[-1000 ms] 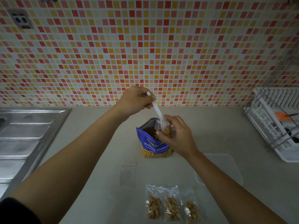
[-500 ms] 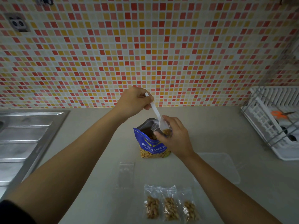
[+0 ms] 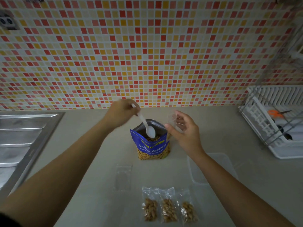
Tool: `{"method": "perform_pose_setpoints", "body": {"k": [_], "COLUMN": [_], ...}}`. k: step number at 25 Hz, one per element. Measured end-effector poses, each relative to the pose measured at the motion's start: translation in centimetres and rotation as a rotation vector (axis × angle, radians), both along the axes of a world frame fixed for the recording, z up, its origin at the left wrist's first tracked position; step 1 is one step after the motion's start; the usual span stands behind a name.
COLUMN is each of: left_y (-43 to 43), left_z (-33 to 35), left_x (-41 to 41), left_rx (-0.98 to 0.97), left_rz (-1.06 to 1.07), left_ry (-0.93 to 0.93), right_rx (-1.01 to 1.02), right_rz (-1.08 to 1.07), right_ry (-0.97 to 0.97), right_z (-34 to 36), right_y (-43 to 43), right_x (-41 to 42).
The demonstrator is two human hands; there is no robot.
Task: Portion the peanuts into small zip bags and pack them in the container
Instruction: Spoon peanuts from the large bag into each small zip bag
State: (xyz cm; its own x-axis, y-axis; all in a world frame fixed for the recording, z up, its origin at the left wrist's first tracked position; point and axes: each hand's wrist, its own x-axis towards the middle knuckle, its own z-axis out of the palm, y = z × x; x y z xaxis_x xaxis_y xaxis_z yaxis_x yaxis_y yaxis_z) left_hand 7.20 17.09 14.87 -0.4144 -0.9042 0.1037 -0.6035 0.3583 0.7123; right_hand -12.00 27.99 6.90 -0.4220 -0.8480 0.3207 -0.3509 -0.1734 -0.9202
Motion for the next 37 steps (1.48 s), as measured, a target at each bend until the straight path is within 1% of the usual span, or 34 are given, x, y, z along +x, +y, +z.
{"method": "perform_pose_setpoints", "body": {"k": [2, 3, 5, 7, 9, 10, 12, 17, 21, 23, 27, 31, 37], "left_y": [0.5, 0.5, 0.8, 1.1, 1.3, 1.2, 0.8, 0.2, -0.2, -0.3, -0.4, -0.5, -0.7], "left_z": [-3.0, -4.2, -5.6, -6.0, -5.9, -5.8, -5.7, -4.9, -4.5, -4.5, -4.4, -5.1, -4.4], "left_x": [-1.1, -1.5, -2.5, -3.8, -4.7, -4.9, -4.8, -3.7, -2.6, -2.0, -0.7, 0.9, 3.1], "left_rx": [-0.136, -0.165, -0.161, -0.149, -0.133, -0.101, 0.007, 0.270, 0.382, 0.408, 0.455, 0.563, 0.563], "left_rz": [-0.129, -0.153, -0.155, -0.148, -0.094, -0.044, 0.043, 0.093, 0.135, 0.149, 0.163, 0.256, 0.350], "left_ry": [-0.306, -0.405, -0.504, -0.560, -0.586, -0.553, -0.418, -0.087, 0.082, 0.158, 0.230, 0.310, 0.371], "right_rx": [0.004, 0.002, -0.004, -0.014, -0.019, -0.021, -0.022, -0.004, 0.002, 0.006, 0.019, 0.030, 0.081], "right_rz": [0.007, 0.005, -0.001, -0.009, -0.008, -0.002, -0.001, -0.007, -0.001, 0.007, 0.023, 0.028, 0.057], "right_ry": [0.002, 0.009, 0.021, 0.025, 0.039, 0.051, 0.074, 0.133, 0.172, 0.186, 0.212, 0.237, 0.304], "right_z": [0.1, 0.1, -0.1, -0.3, -0.4, -0.4, -0.5, -0.6, -0.4, -0.3, -0.1, 0.1, -0.3], "right_y": [0.3, 0.4, 0.5, 0.5, 0.4, 0.5, 0.5, 0.6, 0.7, 0.7, 0.8, 0.8, 0.5], "right_x": [-0.6, -0.8, -1.0, -1.2, -1.4, -1.4, -1.5, -1.8, -1.7, -1.5, -1.2, -0.9, 0.2]}}
